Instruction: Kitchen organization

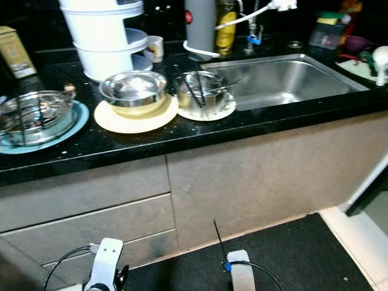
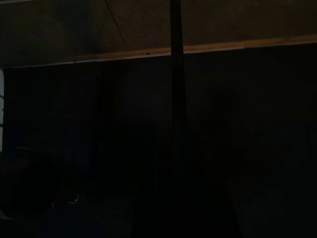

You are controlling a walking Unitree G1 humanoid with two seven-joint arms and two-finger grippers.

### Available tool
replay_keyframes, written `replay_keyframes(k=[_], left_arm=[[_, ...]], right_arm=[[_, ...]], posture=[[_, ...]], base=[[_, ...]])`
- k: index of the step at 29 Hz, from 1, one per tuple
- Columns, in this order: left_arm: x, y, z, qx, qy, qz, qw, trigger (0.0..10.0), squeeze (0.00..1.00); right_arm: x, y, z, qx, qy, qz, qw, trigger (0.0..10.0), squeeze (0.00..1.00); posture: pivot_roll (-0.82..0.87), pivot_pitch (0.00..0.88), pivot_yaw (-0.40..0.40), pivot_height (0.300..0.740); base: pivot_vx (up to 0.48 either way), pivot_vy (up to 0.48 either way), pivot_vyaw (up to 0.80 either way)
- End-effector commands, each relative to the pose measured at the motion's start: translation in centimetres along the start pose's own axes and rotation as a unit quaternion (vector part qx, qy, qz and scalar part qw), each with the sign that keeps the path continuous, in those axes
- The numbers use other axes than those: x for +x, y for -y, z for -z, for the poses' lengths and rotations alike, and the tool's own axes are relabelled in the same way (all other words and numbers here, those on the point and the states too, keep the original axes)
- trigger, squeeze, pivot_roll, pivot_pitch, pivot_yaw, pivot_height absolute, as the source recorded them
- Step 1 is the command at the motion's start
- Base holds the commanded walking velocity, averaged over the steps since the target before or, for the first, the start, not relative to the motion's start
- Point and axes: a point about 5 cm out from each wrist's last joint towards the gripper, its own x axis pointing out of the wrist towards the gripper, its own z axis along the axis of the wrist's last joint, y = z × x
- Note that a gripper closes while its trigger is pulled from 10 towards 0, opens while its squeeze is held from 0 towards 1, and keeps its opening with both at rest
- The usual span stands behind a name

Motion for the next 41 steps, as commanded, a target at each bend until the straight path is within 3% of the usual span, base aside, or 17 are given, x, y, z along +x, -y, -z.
replay_keyframes(k=[1,11,16,26,29,41], left_arm=[[-0.2,0.1,0.7,-0.002,-0.018,0.002,1.000,10.0,0.00],[0.3,0.2,-0.4,-0.005,-0.007,0.024,1.000,10.0,0.00],[0.4,0.2,-0.7,0.009,-0.002,0.020,1.000,10.0,0.00],[0.6,0.5,-1.3,0.019,0.003,0.034,0.999,10.0,0.00],[0.6,0.5,-1.3,0.021,0.002,0.030,0.999,10.0,0.00],[0.9,0.7,-1.9,0.033,0.002,0.040,0.999,10.0,0.00]], right_arm=[[-0.2,0.1,0.3,-0.001,-0.002,0.002,1.000,10.0,0.00],[-0.2,0.5,0.3,0.020,-0.001,0.019,1.000,10.0,0.00],[-0.2,0.5,0.5,0.005,-0.006,0.018,1.000,10.0,0.00],[-0.4,1.0,0.8,0.024,-0.007,0.036,0.999,10.0,0.00],[-0.5,1.3,1.0,0.047,-0.013,0.050,0.998,10.0,0.00],[-0.7,1.4,1.6,0.046,-0.021,0.051,0.997,10.0,0.00]], posture=[[-0.07,0.175,-0.013,0.740],[-0.07,0.188,-0.008,0.740],[-0.06,0.188,0.001,0.740],[-0.06,0.191,0.012,0.740],[-0.06,0.192,0.013,0.740],[-0.06,0.193,0.020,0.740]], base=[[0.000,0.000,0.80],[0.000,0.000,0.31],[0.000,0.000,0.00],[0.000,0.000,0.76],[0.000,0.000,0.00],[0.000,0.000,0.00]])
